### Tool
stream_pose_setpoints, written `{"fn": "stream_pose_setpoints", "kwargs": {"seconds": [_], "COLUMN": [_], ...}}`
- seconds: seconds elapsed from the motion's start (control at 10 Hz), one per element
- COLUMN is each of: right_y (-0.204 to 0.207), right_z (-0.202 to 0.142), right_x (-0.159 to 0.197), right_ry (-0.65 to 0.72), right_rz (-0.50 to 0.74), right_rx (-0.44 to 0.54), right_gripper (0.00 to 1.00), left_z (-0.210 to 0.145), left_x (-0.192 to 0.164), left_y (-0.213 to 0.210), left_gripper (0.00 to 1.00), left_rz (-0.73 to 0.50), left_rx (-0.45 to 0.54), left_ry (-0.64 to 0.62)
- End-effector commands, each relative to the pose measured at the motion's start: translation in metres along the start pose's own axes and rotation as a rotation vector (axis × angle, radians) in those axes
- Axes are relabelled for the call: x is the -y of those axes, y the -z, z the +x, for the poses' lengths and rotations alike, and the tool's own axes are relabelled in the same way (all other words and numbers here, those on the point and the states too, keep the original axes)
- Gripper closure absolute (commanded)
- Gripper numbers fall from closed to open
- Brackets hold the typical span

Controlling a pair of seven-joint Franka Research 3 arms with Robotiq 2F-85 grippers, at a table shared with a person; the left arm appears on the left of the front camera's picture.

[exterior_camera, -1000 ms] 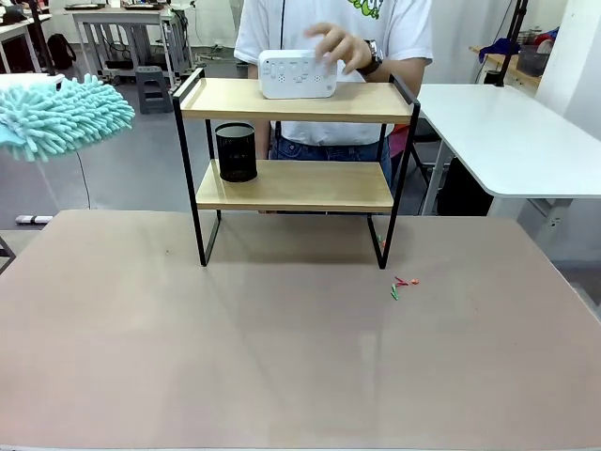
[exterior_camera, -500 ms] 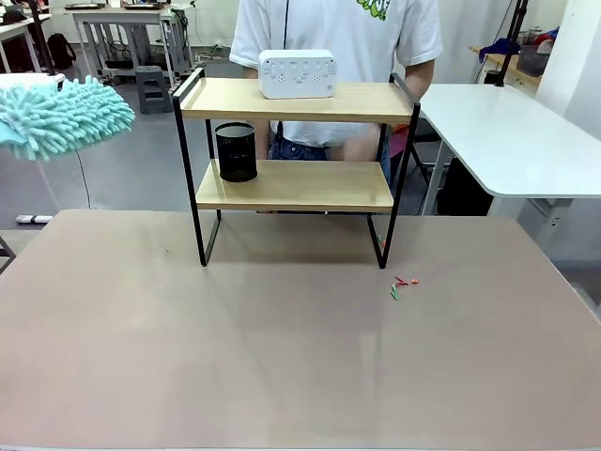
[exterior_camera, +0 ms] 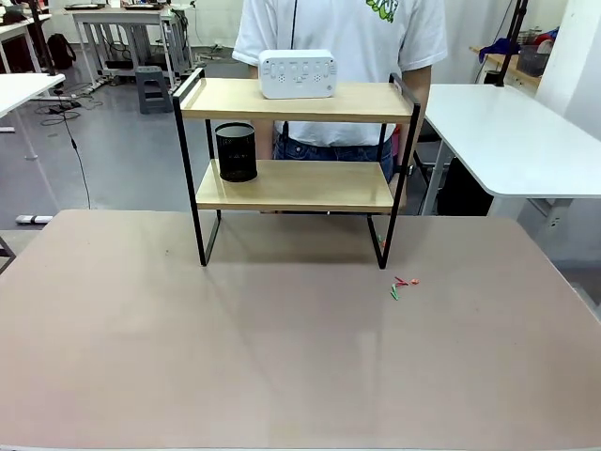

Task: Clean the shelf.
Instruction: Hand the Duster back to the human.

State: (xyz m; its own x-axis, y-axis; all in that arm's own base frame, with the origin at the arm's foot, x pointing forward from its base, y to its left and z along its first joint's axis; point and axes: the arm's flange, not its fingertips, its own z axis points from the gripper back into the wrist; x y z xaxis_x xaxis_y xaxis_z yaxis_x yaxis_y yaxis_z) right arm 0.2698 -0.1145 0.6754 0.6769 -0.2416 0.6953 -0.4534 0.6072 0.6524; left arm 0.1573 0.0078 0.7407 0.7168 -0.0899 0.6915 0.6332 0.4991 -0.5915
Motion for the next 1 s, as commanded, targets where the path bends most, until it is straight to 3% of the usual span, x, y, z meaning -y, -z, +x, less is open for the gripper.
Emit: {"fn": "stream_pose_setpoints", "kwargs": {"seconds": [0.0,0.2,0.3,0.4,0.5,0.6,0.7,0.8,0.9], "right_y": [0.060,0.087,0.071,0.071,0.071,0.085,0.109,0.142,0.172], "right_z": [-0.020,-0.083,-0.017,-0.017,-0.017,-0.044,-0.039,-0.029,-0.017], "right_x": [-0.010,-0.019,-0.034,-0.034,-0.034,-0.030,-0.018,-0.019,-0.023], "right_ry": [-0.035,-0.037,-0.039,-0.039,-0.039,-0.029,-0.012,-0.042,-0.051], "right_rz": [0.192,0.287,0.175,0.175,0.175,0.219,0.321,0.365,0.379], "right_rx": [-0.106,-0.277,-0.129,-0.129,-0.129,-0.190,-0.248,-0.315,-0.399], "right_gripper": [0.00,0.00,0.00,0.00,0.00,0.00,0.00,0.00,0.00], "left_z": [-0.007,-0.011,-0.015,-0.025,-0.025,-0.026,-0.017,-0.007,-0.002], "left_x": [0.003,0.006,-0.005,0.020,0.020,0.003,-0.001,-0.005,-0.006], "left_y": [0.049,0.109,0.120,0.095,0.095,0.131,0.161,0.183,0.193], "left_gripper": [0.87,0.87,0.87,0.87,0.87,0.87,0.87,0.87,0.87], "left_rz": [-0.162,-0.266,-0.179,-0.214,-0.214,-0.237,-0.338,-0.407,-0.430], "left_rx": [-0.352,-0.679,-0.736,-0.481,-0.481,-0.642,-0.762,-0.840,-0.856], "left_ry": [0.139,0.212,0.122,0.098,0.098,0.072,0.102,0.150,0.167]}}
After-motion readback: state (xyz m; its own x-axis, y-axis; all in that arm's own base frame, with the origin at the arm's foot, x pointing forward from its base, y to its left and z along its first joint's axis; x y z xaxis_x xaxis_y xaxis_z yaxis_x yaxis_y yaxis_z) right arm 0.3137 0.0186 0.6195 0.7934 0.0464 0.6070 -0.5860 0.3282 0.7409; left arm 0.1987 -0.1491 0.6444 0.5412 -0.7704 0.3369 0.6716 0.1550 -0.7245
